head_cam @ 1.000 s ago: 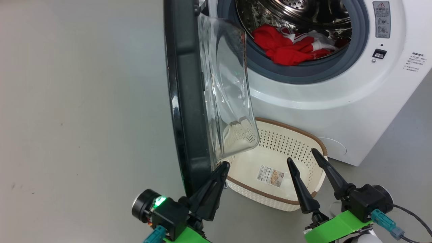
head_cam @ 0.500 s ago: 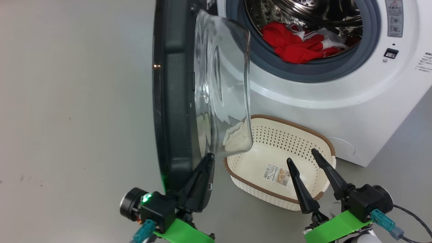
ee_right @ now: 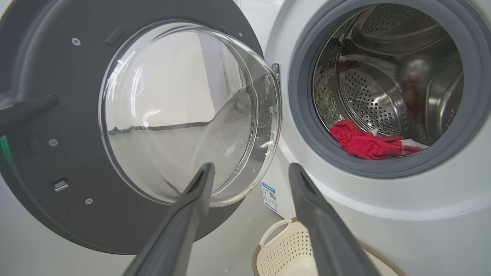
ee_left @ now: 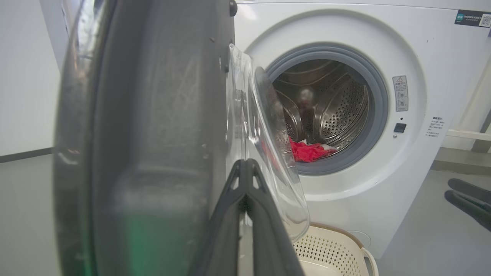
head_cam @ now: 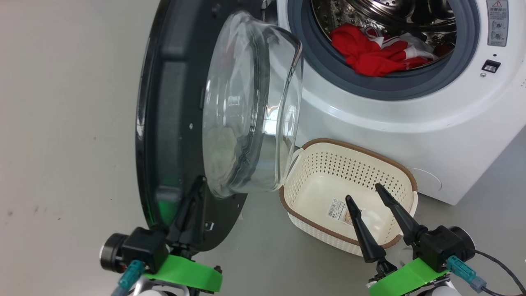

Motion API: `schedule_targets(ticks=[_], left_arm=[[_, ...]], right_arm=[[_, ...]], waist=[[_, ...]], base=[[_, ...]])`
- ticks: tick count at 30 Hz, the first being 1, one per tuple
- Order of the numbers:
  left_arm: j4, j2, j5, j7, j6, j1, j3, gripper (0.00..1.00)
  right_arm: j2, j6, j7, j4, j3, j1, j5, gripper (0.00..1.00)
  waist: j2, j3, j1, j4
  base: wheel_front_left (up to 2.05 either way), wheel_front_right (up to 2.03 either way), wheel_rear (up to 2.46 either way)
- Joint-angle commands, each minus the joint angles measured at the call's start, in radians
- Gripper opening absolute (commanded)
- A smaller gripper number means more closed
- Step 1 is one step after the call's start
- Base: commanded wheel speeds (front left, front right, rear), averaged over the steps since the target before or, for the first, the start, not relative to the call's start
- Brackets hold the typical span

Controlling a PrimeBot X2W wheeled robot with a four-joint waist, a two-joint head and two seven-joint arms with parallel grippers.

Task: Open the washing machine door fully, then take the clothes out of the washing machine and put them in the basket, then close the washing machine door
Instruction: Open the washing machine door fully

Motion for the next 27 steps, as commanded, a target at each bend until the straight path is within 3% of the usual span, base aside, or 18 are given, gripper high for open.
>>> schedule_targets(ticks=[1, 11, 27], left_arm=[[-0.020, 0.034, -0.014, -0.008, 0.021, -0.014, 0.065, 0.00], [-0.037, 0.058, -0.028, -0.009, 0.026, -0.017, 0.163, 0.00], [0.002, 0.049, -0.005, -0.009, 0.017, -0.045, 0.315, 0.00]], right_arm=[[0.002, 0.006, -0.006, -0.021, 0.029, -0.029, -0.006, 1.00], [0.002, 0.006, -0.006, -0.026, 0.032, -0.021, -0.014, 1.00], [0.002, 0.006, -0.006, -0.026, 0.027, -0.022, -0.049, 1.00]], waist=[[0.0000, -0.001, 0.0000, -0.001], [0.0000, 0.001, 0.0000, -0.011], [0.0000, 0.034, 0.0000, -0.017]], base=[[0.00, 0.00, 0.00], [0.00, 0.00, 0.00], [0.00, 0.00, 0.00]])
